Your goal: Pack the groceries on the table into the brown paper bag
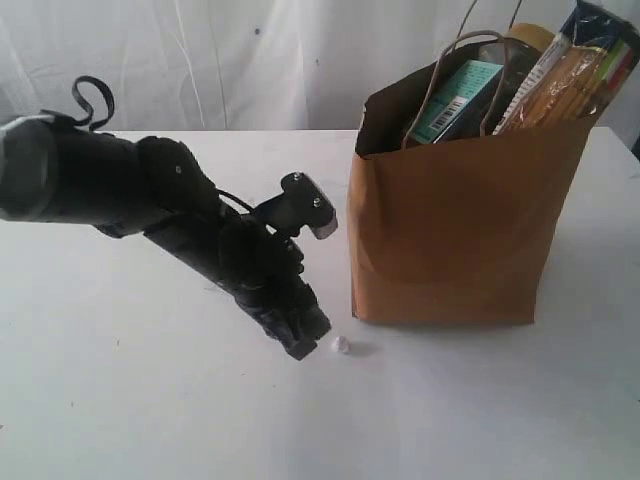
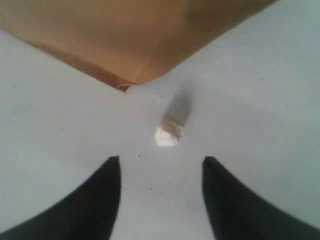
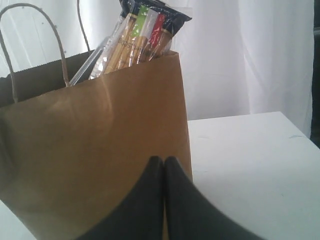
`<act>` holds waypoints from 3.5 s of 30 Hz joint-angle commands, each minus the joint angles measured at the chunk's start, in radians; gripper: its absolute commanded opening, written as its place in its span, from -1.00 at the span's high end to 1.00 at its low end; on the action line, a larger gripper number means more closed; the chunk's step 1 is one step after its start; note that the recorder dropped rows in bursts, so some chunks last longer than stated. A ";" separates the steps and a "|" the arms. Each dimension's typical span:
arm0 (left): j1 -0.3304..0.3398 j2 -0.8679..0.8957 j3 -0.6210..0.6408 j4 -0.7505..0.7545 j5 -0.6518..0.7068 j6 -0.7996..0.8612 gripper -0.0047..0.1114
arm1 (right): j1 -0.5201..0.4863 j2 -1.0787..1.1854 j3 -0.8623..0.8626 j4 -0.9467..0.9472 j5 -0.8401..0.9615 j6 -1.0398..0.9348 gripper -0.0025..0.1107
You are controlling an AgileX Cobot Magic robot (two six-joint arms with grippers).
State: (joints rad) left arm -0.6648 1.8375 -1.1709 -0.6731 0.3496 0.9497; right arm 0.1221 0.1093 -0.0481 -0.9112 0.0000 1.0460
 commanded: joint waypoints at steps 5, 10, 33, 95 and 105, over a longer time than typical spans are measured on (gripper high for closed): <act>-0.006 0.068 0.000 -0.178 0.011 0.256 -0.21 | -0.004 0.003 0.003 -0.001 0.000 0.002 0.96; -0.028 0.091 0.000 -0.246 -0.013 0.450 0.01 | -0.004 0.003 0.003 -0.001 0.000 0.002 0.96; -0.058 0.108 0.000 -0.299 -0.099 0.414 0.92 | -0.004 0.003 0.003 0.001 0.000 0.002 0.96; -0.043 -0.455 -0.212 -0.117 -0.154 0.338 0.92 | -0.004 0.003 0.003 0.001 0.000 0.003 0.96; 0.351 -0.664 0.115 -0.014 -0.139 -0.167 0.92 | -0.004 0.003 0.003 0.001 0.000 0.003 0.96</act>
State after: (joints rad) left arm -0.4591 1.2390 -1.1494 -0.6846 0.2004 0.9754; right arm 0.1221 0.1093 -0.0481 -0.9112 0.0000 1.0460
